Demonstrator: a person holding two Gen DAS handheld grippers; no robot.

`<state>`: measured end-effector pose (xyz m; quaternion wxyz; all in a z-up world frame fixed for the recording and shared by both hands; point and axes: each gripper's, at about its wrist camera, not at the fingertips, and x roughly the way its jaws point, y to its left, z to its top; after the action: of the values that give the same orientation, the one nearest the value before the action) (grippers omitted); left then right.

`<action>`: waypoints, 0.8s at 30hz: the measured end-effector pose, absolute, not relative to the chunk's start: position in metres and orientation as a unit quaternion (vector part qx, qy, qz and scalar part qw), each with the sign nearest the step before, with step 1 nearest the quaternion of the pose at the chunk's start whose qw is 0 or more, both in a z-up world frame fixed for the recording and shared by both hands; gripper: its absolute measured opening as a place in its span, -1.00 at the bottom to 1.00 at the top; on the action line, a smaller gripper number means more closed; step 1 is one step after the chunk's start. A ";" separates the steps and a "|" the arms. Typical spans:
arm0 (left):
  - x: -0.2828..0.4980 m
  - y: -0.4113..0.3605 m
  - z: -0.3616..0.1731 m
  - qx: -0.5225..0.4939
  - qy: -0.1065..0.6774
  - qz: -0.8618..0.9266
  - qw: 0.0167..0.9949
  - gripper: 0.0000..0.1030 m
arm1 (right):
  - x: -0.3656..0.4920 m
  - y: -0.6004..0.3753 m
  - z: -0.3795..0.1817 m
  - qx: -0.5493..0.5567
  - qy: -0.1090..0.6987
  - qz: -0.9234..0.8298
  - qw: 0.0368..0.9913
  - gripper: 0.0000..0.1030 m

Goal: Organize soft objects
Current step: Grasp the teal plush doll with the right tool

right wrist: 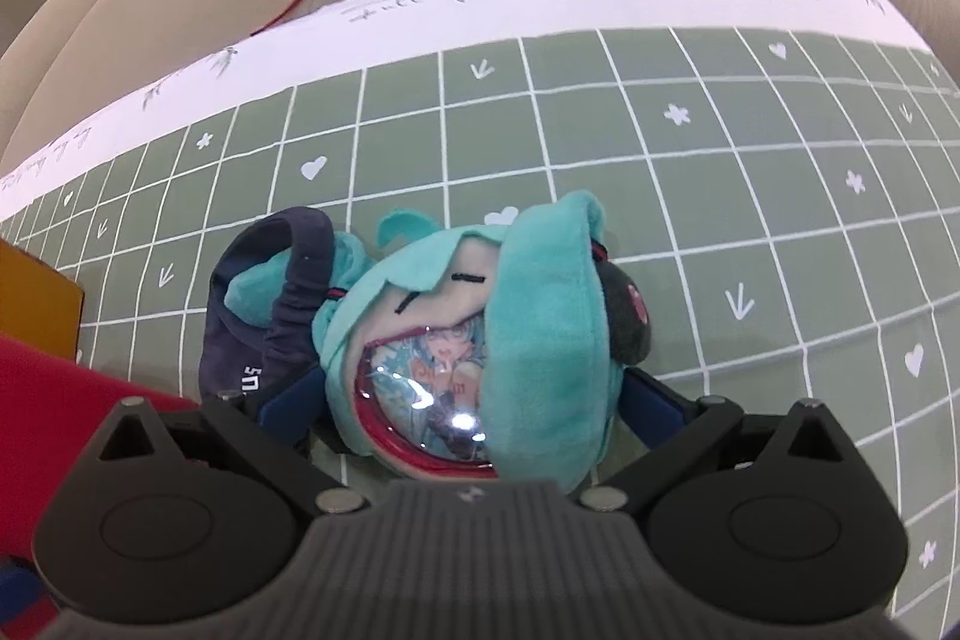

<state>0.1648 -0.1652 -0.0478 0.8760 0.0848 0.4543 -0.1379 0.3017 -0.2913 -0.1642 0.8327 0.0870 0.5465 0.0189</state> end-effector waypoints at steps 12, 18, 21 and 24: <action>0.155 -0.160 -0.045 0.069 0.456 -0.142 0.876 0.66 | 0.256 -0.336 -0.157 0.073 0.574 0.087 0.811 0.74; 0.153 -0.155 -0.042 0.055 0.454 -0.140 0.878 0.66 | 0.252 -0.349 -0.153 0.066 0.601 0.087 0.792 0.84; 0.152 -0.156 -0.042 0.053 0.456 -0.139 0.877 0.66 | 0.260 -0.338 -0.153 0.054 0.603 0.073 0.793 0.92; 0.154 -0.156 -0.044 0.056 0.458 -0.139 0.876 0.66 | 0.263 -0.329 -0.153 0.063 0.600 0.086 0.793 0.95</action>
<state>0.1544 -0.1558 -0.0438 0.8759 0.0558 0.4585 -0.1394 0.2626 -0.3291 -0.1526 0.7931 0.0632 0.5997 0.0859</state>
